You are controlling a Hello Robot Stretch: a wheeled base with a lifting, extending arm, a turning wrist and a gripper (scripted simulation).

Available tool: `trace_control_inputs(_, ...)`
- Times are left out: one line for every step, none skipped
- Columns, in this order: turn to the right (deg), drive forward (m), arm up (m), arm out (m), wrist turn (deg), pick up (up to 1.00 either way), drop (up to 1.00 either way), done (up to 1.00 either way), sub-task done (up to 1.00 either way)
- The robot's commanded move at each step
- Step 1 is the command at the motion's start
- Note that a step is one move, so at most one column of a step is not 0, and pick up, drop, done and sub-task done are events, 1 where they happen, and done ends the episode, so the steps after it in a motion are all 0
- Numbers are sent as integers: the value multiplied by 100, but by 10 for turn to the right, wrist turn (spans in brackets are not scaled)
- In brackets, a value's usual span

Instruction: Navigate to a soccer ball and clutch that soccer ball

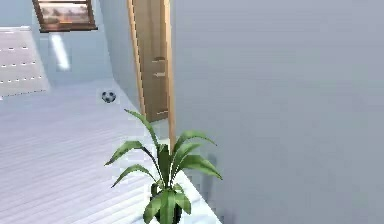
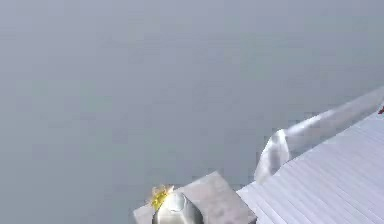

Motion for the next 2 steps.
trace_control_inputs(-450,0,0,0,0,0,0,0,0)
trace_control_inputs(-270,0,0,0,0,0,0,0,0)
